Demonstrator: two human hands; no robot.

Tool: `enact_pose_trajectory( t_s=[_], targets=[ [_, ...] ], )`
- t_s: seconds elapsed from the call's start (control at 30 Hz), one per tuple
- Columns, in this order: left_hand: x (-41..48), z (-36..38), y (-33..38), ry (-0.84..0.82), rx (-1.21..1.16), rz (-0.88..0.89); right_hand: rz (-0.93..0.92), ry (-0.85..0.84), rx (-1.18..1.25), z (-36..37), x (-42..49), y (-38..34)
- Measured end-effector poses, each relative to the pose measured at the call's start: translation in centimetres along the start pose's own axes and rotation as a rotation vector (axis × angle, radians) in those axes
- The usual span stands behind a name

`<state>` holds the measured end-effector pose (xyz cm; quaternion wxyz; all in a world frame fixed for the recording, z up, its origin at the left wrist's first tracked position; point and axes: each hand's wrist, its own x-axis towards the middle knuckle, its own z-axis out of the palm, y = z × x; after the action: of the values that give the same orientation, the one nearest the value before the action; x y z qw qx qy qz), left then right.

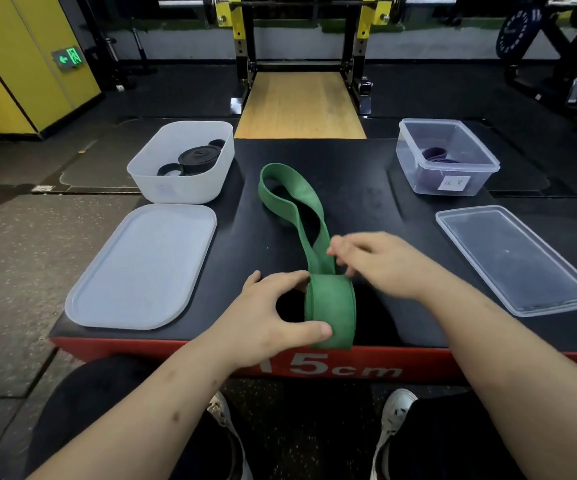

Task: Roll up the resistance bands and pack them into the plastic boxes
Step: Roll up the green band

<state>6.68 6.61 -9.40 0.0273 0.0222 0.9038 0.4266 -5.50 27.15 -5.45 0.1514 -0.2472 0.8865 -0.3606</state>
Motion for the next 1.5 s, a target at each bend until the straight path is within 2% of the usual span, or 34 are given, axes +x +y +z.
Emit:
enact_pose_trajectory(
  t_s=[0.1, 0.23, 0.4, 0.53, 0.73, 1.0, 1.2, 1.3, 1.37, 1.5],
  targets=[
    [0.4, 0.1, -0.4, -0.006, -0.015, 0.0, 0.051, 0.081, -0.03, -0.4, 4.1, -1.1],
    [0.5, 0.1, -0.4, -0.015, -0.033, 0.012, 0.235, 0.032, 0.084, 0.8, 8.2, -0.9],
    [0.3, 0.0, -0.4, -0.011, -0.031, 0.012, 0.347, 0.028, 0.703, 1.5, 10.4, 0.8],
    [0.2, 0.1, -0.5, -0.011, -0.033, 0.015, 0.376, -0.02, 0.954, 1.5, 10.5, 1.5],
    [0.4, 0.2, -0.4, -0.016, -0.036, -0.004, 0.371, 0.025, 0.978, 1.1, 11.7, 0.4],
    [0.3, 0.2, -0.5, -0.016, -0.034, -0.024, 0.342, 0.201, 1.076, 0.3, 13.8, 0.7],
    [0.4, 0.1, -0.5, -0.025, -0.028, -0.024, 0.314, 0.492, 0.923, -2.6, 16.4, 1.9],
    [0.4, 0.1, -0.5, -0.028, -0.027, -0.023, 0.334, 0.561, 0.822, -4.0, 18.0, 3.9],
    [0.4, 0.1, -0.5, -0.023, -0.032, -0.006, 0.355, 0.564, 0.764, -4.5, 17.4, 3.6],
    [0.5, 0.1, -0.6, -0.024, -0.028, 0.002, 0.343, 0.364, 0.7, -5.4, 17.0, 3.3]
  ],
)
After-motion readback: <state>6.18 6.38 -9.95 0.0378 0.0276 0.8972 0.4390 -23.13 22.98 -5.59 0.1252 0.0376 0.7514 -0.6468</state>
